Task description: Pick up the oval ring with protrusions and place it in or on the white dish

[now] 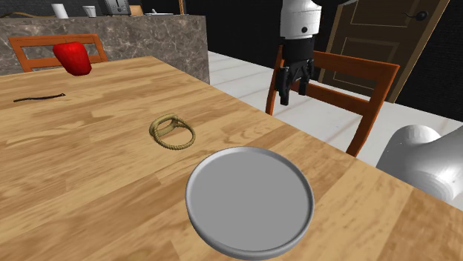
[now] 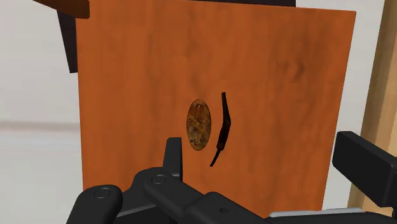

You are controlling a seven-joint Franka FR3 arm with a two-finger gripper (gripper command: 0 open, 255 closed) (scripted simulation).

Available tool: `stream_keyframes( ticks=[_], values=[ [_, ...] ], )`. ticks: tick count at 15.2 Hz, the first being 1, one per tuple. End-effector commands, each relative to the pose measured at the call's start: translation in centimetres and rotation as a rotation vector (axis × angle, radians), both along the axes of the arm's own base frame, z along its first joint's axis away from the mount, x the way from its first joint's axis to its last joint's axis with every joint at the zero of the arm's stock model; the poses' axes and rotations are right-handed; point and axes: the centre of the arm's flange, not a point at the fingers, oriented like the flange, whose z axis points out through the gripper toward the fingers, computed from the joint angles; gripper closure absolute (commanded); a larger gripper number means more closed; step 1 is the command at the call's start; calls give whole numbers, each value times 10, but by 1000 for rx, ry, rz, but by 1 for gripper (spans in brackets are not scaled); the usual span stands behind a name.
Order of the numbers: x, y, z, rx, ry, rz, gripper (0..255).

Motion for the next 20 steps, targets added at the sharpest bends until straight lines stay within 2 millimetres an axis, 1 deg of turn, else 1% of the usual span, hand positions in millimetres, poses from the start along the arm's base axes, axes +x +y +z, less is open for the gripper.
stream_keyframes(
  ticks=[1, 11, 20],
  values=[
    [9, 22, 2, 3, -8, 18, 0],
    [52, 143, 18, 12, -46, 105, 0],
    [81, 255, 35, 21, -80, 184, 0]
  ],
)
